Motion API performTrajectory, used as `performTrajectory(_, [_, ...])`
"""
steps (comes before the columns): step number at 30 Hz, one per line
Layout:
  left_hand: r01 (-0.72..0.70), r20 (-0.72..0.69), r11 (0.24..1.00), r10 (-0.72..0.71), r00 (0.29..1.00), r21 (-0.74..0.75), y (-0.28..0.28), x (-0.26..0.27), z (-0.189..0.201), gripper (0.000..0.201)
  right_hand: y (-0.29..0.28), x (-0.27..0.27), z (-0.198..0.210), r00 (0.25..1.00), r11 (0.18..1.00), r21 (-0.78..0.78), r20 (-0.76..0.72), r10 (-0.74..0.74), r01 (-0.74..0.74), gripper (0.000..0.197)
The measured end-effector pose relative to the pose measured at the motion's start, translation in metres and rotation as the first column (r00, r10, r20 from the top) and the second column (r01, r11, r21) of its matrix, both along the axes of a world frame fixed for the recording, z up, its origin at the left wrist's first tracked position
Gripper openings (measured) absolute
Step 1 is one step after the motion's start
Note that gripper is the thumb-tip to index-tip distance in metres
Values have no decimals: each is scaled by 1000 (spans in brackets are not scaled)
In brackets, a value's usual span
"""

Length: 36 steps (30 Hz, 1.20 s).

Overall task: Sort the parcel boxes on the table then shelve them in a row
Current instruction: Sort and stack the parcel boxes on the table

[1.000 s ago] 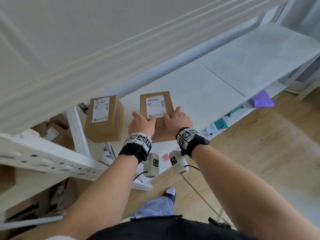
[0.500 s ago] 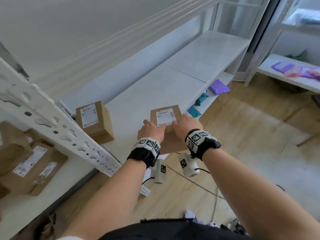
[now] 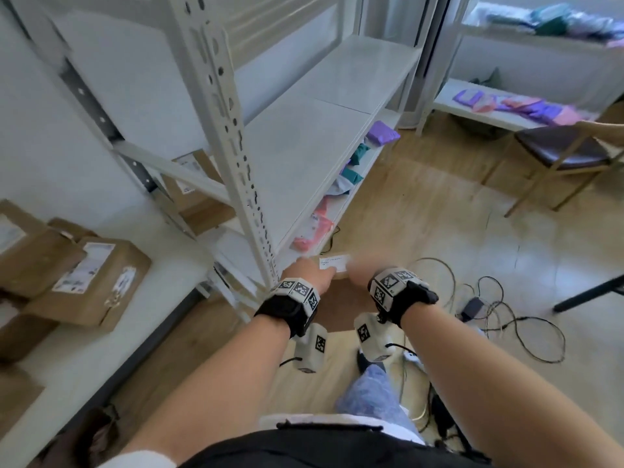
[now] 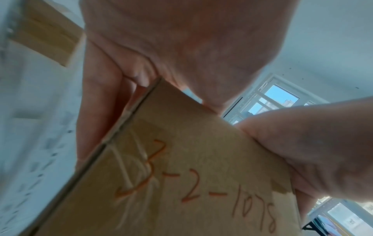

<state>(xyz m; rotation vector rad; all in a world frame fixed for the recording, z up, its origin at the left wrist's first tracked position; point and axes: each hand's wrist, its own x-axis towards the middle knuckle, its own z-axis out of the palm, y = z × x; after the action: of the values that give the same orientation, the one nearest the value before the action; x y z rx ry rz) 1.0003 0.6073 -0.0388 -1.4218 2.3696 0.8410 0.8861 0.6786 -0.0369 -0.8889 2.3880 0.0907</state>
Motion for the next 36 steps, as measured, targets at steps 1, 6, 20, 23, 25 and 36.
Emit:
performTrajectory(1, [-5, 13, 1000, 5, 1000, 9, 4, 17, 1, 48, 1, 16, -3, 1000, 1000, 26, 20, 14, -14, 35])
performTrajectory(6, [-148, 77, 988, 144, 987, 52, -3, 100, -4, 53, -17, 94, -11, 987, 985, 87, 76, 141, -148, 36])
performTrajectory(20, [-733, -217, 678, 709, 671, -51, -65, 304, 25, 77, -121, 283, 48, 881, 858, -223, -5, 473, -462, 39])
performTrajectory(23, [-785, -323, 615, 731, 601, -67, -81, 319, 38, 67, -139, 300, 71, 858, 829, -244, -25, 512, -502, 42])
performTrajectory(25, [-809, -357, 580, 738, 572, -97, -92, 325, 46, 67, -155, 309, 79, 858, 817, -293, -24, 513, -496, 46])
performTrajectory(36, [-902, -522, 380, 737, 429, -205, -191, 375, 87, 64, -286, 364, 99, 816, 669, -533, -74, 573, -518, 45])
